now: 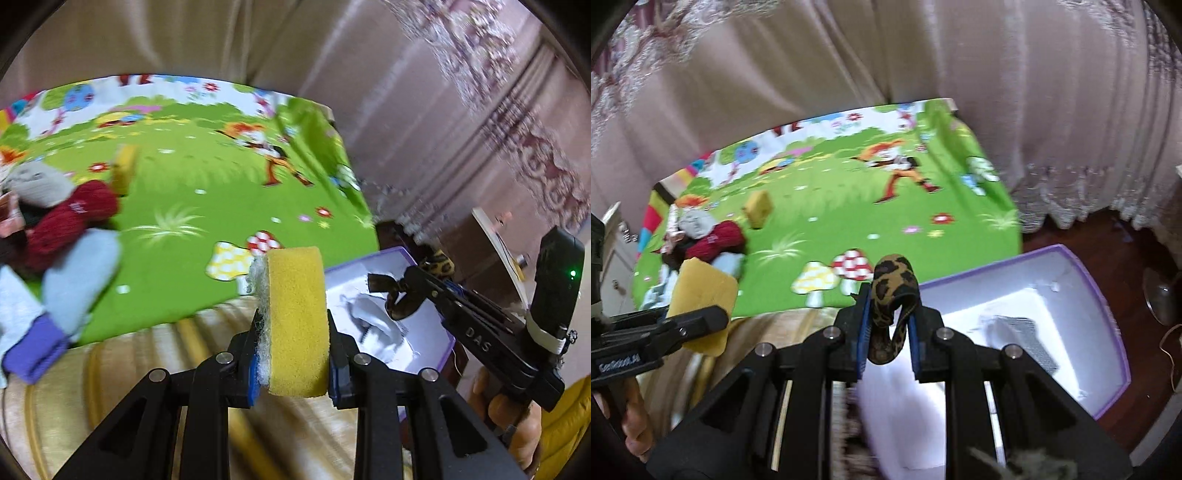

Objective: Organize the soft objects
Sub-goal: 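Release the scrunchie into the box with the right gripper while the left releases the sponge, then grasp the red plush toy with the right gripper while the left grasps the patterned scarf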

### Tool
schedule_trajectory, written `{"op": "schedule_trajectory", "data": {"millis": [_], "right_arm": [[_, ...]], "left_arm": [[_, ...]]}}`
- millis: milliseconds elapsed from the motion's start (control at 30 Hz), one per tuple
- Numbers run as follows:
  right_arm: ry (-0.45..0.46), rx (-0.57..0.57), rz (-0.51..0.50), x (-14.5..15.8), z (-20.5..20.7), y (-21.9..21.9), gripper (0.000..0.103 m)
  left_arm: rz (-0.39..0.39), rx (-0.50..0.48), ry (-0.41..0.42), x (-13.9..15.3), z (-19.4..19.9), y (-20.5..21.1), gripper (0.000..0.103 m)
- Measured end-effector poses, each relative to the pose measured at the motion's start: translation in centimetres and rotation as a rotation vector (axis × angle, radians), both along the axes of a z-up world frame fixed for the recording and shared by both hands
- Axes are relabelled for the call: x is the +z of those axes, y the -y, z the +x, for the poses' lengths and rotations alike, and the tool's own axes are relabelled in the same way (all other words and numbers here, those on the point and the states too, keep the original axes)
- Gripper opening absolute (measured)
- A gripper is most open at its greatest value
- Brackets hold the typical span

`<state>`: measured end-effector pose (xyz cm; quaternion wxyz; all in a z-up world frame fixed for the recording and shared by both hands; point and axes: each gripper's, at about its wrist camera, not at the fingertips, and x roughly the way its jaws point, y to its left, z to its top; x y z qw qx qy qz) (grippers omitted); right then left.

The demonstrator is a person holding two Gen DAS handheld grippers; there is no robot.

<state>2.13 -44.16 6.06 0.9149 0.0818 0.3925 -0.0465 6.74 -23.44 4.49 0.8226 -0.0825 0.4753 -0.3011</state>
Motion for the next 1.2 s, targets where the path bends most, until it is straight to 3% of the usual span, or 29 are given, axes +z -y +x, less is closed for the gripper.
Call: {"op": "schedule_trajectory", "data": {"millis": [233, 400, 467, 533, 600, 733, 967, 1033, 1200], "right_arm": [[0.006, -0.055, -0.062, -0.1, -0.8, 2.6, 0.021], [-0.004, -0.087, -0.043, -0.6, -0.9, 4.1, 0.023], [-0.004, -0.104, -0.049, -0.6, -1.0, 4.6, 0.031], [0.003, -0.128, -0.056, -0.4, -1.1, 5.2, 0.055], [0.018, -0.149, -0.055, -0.3, -1.5, 5.7, 0.070], [0.033, -0.165, -0.062, -0.1, -1.8, 6.1, 0.075], [0.060, -0.182, -0.086, 0.1, -1.8, 5.8, 0.081], [0.075, -0.185, -0.103, 0.3, -1.9, 5.7, 0.082], [0.134, -0.169, -0.134, 1.4, -2.1, 5.1, 0.083]], "left_arm": [[0.011, -0.084, -0.013, -0.3, -0.1, 4.6, 0.028], [0.021, -0.136, -0.010, -0.5, -0.3, 7.3, 0.028], [0.023, -0.149, -0.007, -0.7, -0.3, 8.1, 0.029], [0.024, -0.173, -0.005, -0.8, -0.3, 9.0, 0.030], [0.027, -0.192, -0.010, -1.1, -0.2, 9.7, 0.034], [0.026, -0.183, -0.012, -1.1, -0.2, 9.7, 0.064], [0.034, -0.117, 0.033, -0.3, 0.2, 8.6, 0.070], [0.019, -0.106, 0.075, 0.2, 0.1, 7.9, 0.071], [0.066, -0.099, 0.152, 1.4, 0.3, 6.7, 0.071]]}}
